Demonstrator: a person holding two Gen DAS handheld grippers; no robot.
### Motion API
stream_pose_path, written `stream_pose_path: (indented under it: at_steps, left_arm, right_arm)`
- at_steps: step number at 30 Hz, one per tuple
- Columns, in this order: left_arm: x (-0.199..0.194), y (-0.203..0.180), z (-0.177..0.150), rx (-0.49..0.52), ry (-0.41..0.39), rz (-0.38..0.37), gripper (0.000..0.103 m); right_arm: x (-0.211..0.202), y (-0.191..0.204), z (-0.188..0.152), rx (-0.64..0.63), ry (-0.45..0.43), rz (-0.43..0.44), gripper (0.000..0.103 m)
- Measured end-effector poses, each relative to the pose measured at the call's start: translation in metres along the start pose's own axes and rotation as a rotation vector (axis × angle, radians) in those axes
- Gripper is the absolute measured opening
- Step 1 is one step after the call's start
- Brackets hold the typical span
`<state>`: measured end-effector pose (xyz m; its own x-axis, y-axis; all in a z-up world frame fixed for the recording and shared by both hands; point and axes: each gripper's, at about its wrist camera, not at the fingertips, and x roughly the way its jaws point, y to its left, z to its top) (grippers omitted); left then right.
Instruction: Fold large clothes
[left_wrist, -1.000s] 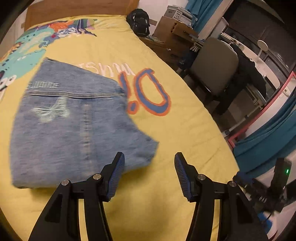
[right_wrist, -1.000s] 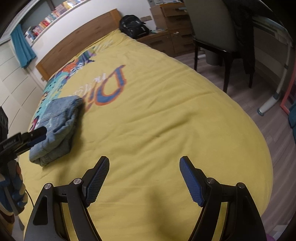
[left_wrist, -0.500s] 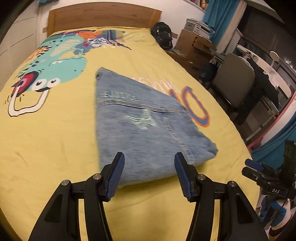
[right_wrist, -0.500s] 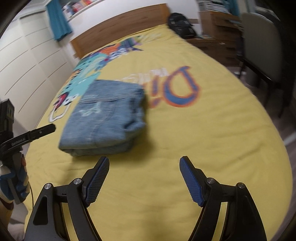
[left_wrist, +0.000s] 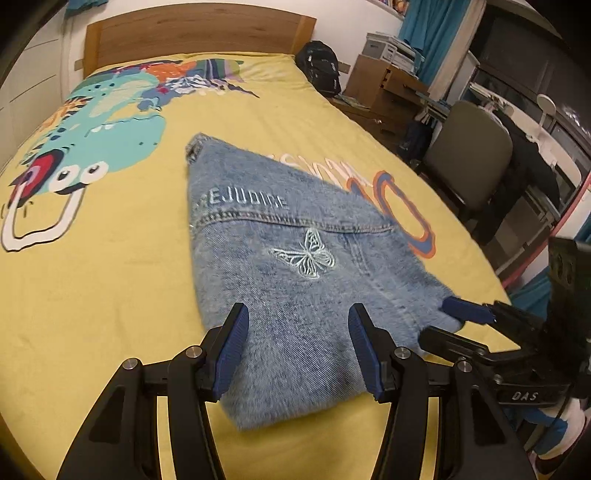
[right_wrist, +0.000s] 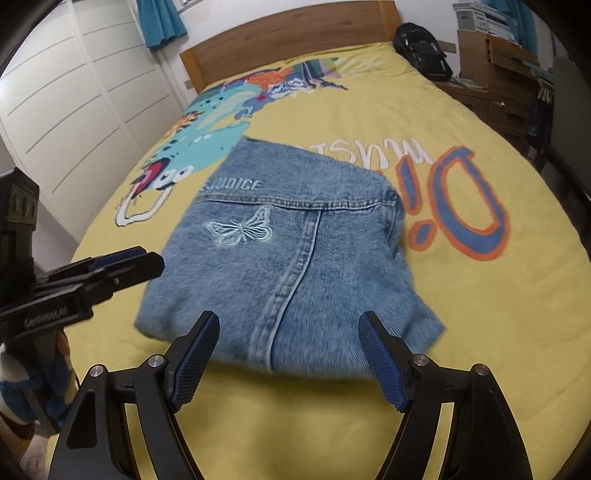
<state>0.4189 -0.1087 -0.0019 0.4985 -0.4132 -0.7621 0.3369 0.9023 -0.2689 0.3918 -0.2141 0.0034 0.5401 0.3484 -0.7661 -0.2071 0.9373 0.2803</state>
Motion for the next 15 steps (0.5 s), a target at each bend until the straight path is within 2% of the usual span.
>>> stream_pose_path:
  at_steps: [6,10,15]
  left_arm:
    - [0.019,0.013,-0.017,0.021,0.016,-0.05,0.05]
    - [0.017,0.012,-0.024,0.046,0.005,-0.059,0.05]
    - [0.007,0.01,-0.02,0.035,-0.001,-0.06,0.05]
  right_arm:
    - [0.043,-0.016,-0.012,0.016,0.062,0.025,0.078]
    - [0.048,-0.022,-0.021,0.027,0.048,0.047,0.078]
    - [0.043,-0.02,-0.02,-0.011,0.07,0.018,0.077]
